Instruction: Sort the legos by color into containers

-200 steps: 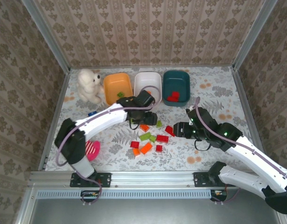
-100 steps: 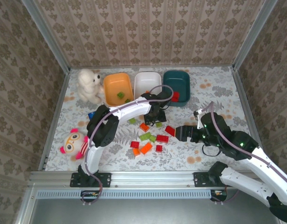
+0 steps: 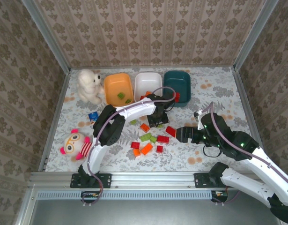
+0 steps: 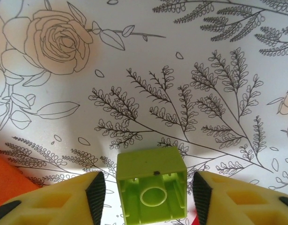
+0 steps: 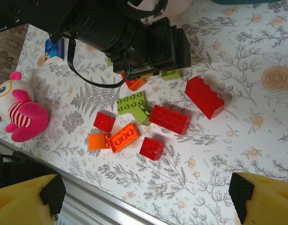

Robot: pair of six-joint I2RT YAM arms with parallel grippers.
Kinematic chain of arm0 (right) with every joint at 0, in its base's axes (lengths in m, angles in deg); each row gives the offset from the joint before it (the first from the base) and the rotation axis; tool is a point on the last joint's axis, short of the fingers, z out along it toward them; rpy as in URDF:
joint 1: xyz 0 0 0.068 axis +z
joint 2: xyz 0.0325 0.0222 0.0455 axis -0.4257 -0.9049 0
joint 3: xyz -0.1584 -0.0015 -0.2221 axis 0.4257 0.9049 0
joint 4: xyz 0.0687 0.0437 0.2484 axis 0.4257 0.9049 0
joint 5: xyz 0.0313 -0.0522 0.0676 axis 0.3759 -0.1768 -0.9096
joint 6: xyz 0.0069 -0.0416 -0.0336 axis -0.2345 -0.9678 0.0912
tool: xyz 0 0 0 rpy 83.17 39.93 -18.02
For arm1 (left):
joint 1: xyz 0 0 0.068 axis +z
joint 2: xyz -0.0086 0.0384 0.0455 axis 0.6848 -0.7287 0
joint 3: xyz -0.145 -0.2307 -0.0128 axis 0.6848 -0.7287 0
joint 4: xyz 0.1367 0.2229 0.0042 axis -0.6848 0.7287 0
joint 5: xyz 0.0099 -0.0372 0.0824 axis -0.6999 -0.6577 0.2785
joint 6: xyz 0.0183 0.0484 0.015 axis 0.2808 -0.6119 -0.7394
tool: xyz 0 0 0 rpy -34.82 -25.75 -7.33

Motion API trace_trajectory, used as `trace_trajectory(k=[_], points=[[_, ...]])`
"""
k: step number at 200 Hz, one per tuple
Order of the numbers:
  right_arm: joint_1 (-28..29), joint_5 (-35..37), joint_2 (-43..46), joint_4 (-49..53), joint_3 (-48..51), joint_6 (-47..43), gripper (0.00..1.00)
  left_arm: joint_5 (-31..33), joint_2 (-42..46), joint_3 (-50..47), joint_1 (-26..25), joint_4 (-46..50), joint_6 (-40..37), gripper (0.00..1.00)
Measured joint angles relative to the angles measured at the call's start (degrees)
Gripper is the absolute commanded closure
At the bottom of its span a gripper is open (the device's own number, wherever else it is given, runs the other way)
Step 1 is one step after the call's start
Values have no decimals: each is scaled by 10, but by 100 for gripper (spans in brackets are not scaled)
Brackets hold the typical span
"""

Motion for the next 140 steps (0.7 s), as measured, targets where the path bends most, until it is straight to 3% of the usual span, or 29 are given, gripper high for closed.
trace_trajectory(k=[31, 55, 103, 140], points=[[0, 0, -9, -1, 0, -2, 7, 1, -17, 4, 0, 4, 1, 61], [0, 0, -10, -2, 0, -2, 8, 3, -18, 10, 0, 4, -5, 74], [0, 0, -12, -2, 0, -4, 8, 38, 12, 10, 10, 16, -30, 77], [0, -14, -38, -9, -1, -10, 8, 60, 147, -4, 88, 24, -78, 77]])
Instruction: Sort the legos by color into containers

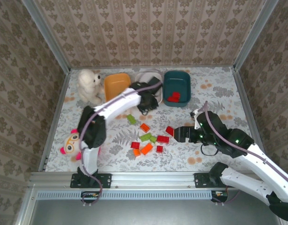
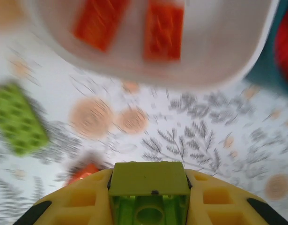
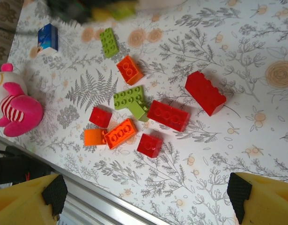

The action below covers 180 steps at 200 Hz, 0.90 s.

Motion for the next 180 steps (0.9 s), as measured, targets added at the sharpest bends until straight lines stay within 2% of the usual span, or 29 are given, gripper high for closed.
trace_trajectory(k=[33, 54, 74, 107, 139, 180], points=[[0, -21, -60, -25, -12, -13, 8, -5, 76, -14, 118, -10, -61, 77], [0, -44, -104, -49, -26, -21, 8, -26, 55, -15, 172, -23, -103, 77], [0, -65, -141, -74, -41, -24, 8, -52, 3, -9, 203, -28, -137, 77], [0, -88, -187, -113, -64, -23, 9, -81, -84, 12, 222, -34, -168, 76], [0, -93, -205, -137, -73, -17, 9, -100, -127, 47, 223, -32, -177, 74], [0, -95, -205, -145, -74, -9, 9, -112, -137, 62, 224, -32, -181, 63]])
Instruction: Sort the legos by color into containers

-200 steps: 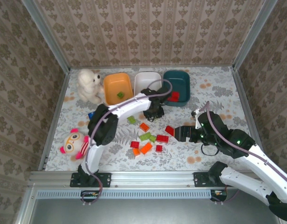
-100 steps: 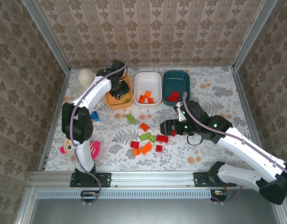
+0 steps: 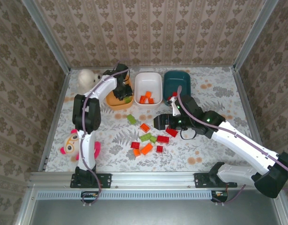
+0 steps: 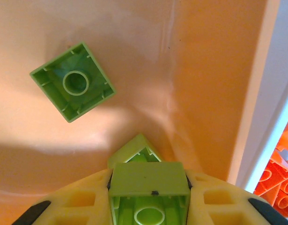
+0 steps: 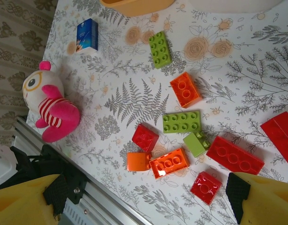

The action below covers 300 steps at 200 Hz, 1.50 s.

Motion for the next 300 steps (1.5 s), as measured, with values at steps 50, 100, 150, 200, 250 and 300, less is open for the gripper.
trace_trajectory(k=[50, 100, 150, 200, 250, 300], points=[[0, 22, -10, 12, -28, 0, 10, -9, -6, 4, 3, 12, -2, 48], [0, 68, -11, 43, -80, -11, 15, -8, 1, 38, 4, 20, -2, 42], [31, 132, -40, 99, -171, -53, 17, 10, 170, -35, 4, 6, 5, 37], [118, 127, -175, 116, -200, -146, 16, 44, 481, -267, 8, -30, 34, 35], [207, 114, -368, 140, -238, -224, 11, 120, 757, -469, 11, 52, 123, 34], [217, 129, -530, 176, -369, -259, 10, 168, 931, -490, 11, 163, 179, 34]])
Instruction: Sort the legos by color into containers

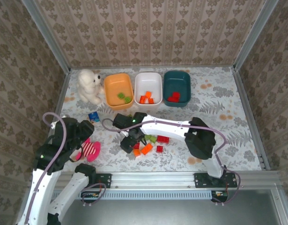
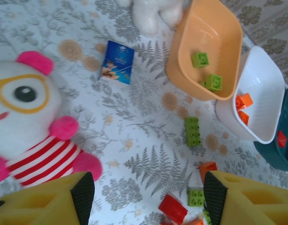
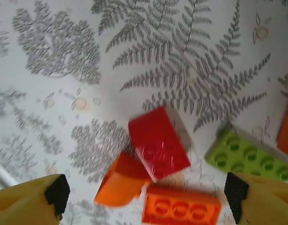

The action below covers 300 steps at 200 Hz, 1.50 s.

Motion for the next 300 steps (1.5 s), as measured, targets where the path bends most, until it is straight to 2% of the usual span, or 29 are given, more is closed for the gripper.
trace_trajectory(k=[42, 91, 141, 192, 234, 267, 300], points=[[2, 24, -68, 28, -45, -13, 12, 15, 5, 5, 0, 44, 7, 34], [3, 31, -89, 40, -45, -29, 29, 23, 4, 24, 0, 51, 6, 34], [5, 31, -104, 45, -47, -29, 39, 22, -5, 24, 0, 51, 6, 34], [7, 35, -107, 47, -54, -30, 59, 19, -10, 24, 0, 43, 6, 35], [3, 50, -107, 47, -61, -26, 66, 3, -10, 18, 0, 29, 2, 35], [-32, 58, -72, 47, -67, -5, 68, -32, -19, -4, 0, 3, -15, 35], [-131, 68, 25, 42, -67, 33, 69, -83, -43, -39, -3, -51, -30, 36]])
